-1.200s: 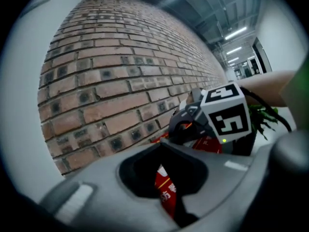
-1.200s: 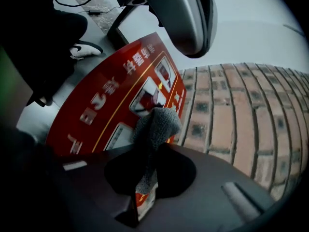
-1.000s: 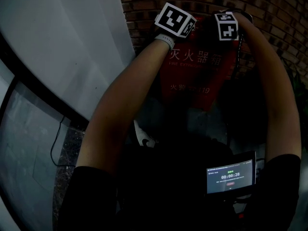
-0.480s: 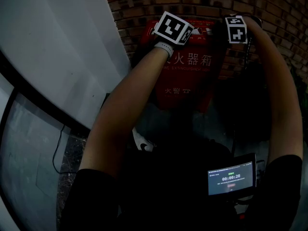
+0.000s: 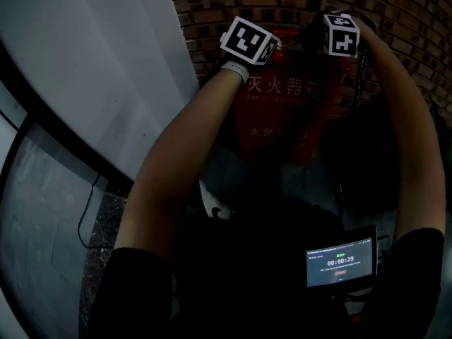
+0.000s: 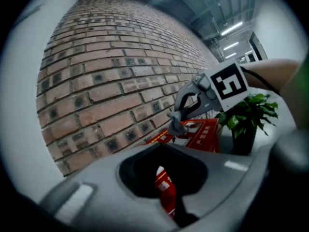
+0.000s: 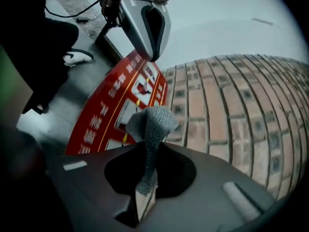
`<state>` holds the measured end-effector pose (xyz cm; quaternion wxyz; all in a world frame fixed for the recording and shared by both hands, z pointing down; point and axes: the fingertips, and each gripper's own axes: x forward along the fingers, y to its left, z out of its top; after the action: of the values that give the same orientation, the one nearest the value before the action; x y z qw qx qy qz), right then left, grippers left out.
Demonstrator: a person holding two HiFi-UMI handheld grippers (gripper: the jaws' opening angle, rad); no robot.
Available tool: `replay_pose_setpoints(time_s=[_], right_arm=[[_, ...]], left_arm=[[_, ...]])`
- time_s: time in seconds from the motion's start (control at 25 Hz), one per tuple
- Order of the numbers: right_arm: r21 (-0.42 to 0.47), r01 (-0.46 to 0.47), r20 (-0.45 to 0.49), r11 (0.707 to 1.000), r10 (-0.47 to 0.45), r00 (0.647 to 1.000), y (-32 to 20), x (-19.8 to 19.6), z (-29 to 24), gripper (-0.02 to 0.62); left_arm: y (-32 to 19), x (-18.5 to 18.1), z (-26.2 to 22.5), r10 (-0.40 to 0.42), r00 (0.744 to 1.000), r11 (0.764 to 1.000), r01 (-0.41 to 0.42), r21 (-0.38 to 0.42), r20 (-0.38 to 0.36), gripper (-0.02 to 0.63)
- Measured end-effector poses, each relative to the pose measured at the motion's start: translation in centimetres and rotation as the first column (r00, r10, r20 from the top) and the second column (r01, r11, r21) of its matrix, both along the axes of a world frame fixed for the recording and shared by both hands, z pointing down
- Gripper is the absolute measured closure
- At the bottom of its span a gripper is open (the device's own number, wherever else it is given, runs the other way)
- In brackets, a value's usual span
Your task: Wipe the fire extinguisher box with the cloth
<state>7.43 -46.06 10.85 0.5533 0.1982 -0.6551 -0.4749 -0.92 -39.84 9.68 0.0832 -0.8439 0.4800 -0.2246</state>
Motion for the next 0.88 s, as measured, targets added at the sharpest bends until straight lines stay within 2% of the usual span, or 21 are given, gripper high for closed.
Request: replay_pose_setpoints(time_s=[0.28,0.52,0.72,0.88], right_arm=[[-0.021,0.093,-0.085,0.995,-0.094,0.992,1.3,-7.4,1.3,0.571],[-0.033,0.146,-0.126,0.989,-0.149,0.981,2.2,-13.5,2.6,0.571],[-0.047,0.197,-0.134,0.979,-0.201,0.97,3.0,-17.9,4.0,0.571],[-0.055,0.219,-0.142,0.974,-0.224,0.964,3.2,-19.7,5.1,0.571]], left_arm=[[1.1,-7.1,-0.6,-0.083,0.996,0.997,0.083,0.003,-0.036,0.604],[1.7,-11.4,0.1,-0.115,0.991,0.993,0.115,-0.008,-0.071,0.604],[1.7,-13.2,1.1,-0.12,0.989,0.993,0.118,-0.021,-0.091,0.604],[1.7,-13.8,1.7,-0.11,0.988,0.994,0.107,-0.032,-0.113,0.604]])
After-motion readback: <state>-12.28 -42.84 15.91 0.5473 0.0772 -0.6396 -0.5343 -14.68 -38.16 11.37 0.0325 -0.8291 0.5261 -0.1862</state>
